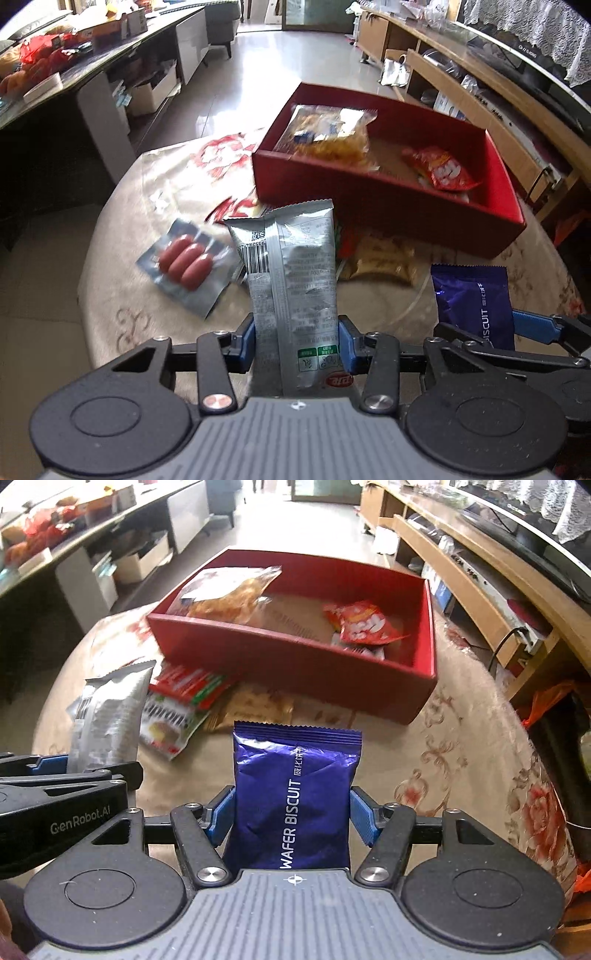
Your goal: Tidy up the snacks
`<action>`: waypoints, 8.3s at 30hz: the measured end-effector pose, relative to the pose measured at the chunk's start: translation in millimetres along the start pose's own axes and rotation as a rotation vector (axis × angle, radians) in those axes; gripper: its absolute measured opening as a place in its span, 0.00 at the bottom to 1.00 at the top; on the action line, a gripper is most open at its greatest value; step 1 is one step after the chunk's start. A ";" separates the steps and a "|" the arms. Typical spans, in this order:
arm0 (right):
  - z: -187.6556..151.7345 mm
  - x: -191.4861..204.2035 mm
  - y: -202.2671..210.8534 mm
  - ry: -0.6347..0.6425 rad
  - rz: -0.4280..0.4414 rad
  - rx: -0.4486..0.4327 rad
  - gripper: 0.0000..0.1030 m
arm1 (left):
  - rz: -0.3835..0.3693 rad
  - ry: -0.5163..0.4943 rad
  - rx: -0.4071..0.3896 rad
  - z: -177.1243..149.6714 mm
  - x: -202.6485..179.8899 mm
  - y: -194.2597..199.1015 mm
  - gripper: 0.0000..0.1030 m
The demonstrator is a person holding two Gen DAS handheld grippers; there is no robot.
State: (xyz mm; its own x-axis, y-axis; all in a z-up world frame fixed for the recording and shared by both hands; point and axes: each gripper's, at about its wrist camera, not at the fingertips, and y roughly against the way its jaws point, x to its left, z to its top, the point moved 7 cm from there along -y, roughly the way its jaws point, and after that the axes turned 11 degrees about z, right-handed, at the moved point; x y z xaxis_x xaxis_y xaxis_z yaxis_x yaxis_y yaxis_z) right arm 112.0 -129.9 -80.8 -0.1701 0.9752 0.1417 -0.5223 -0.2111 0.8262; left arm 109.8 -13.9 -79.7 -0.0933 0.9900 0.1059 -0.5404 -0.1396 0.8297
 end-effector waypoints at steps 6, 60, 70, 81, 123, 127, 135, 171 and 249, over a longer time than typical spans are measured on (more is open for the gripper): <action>17.5 -12.3 0.7 -0.033 -0.005 -0.037 0.69 | -0.013 -0.007 -0.024 19.2 -9.0 -2.5 0.39; 140.5 -83.5 -53.7 -0.099 -0.072 -0.134 0.69 | 0.027 -0.057 -0.132 159.8 -80.7 -70.1 0.37; 140.9 -87.9 -65.5 -0.106 -0.074 -0.117 0.70 | 0.040 -0.086 -0.140 162.6 -86.6 -76.1 0.39; 141.6 -91.3 -66.0 -0.114 -0.085 -0.111 0.71 | 0.036 -0.082 -0.132 163.3 -85.5 -75.5 0.44; 130.8 -50.9 -22.8 -0.048 -0.046 -0.190 0.79 | 0.036 0.024 -0.169 155.2 -14.2 -37.7 0.67; 120.7 -30.9 -22.1 0.006 -0.034 -0.167 0.79 | 0.033 0.052 -0.125 138.4 7.4 -39.2 0.67; 97.6 3.1 -26.8 0.080 0.020 -0.102 0.79 | 0.033 0.091 -0.075 112.9 49.7 -42.5 0.67; 69.8 48.4 -64.9 0.162 0.143 0.088 0.82 | -0.037 -0.090 0.202 28.3 61.2 -100.0 0.71; -11.6 0.5 -9.8 0.108 0.156 0.123 0.74 | -0.124 0.328 0.321 -50.8 43.4 -47.5 0.79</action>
State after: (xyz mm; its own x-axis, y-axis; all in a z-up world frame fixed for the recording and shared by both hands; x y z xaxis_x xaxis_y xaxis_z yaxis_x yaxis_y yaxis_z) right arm 107.3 -128.1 -95.2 -0.3332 0.9170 0.2193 -0.3781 -0.3430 0.8599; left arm 89.0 34.7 -142.4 -0.3318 0.9328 -0.1406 -0.2832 0.0436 0.9581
